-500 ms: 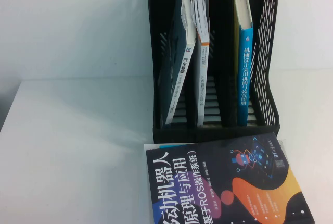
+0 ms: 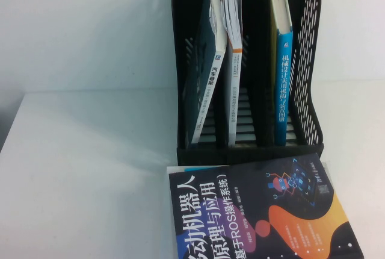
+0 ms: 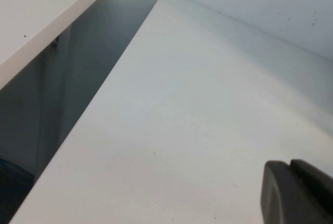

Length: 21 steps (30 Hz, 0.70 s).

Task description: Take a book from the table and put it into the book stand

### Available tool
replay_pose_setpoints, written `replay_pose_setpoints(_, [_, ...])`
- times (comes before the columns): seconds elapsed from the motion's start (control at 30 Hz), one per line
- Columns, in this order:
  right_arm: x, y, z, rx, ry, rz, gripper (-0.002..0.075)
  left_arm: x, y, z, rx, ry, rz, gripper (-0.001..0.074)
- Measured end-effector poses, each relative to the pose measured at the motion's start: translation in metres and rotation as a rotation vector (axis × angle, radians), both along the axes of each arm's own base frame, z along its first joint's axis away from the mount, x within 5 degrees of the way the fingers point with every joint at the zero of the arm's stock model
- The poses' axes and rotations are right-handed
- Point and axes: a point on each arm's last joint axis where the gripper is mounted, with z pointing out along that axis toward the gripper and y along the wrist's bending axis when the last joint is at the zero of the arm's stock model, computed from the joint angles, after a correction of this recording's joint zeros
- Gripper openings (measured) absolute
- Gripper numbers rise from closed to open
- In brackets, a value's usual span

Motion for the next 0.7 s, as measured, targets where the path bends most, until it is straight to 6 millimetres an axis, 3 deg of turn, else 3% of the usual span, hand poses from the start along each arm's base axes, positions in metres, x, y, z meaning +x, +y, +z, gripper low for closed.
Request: replay_pose_setpoints(0.7, [0.0000, 0.0000, 0.0000, 0.000, 0.000, 0.000, -0.0003, 0.0000, 0.0005, 0.0002, 0.037, 0.002, -0.006, -0.0004])
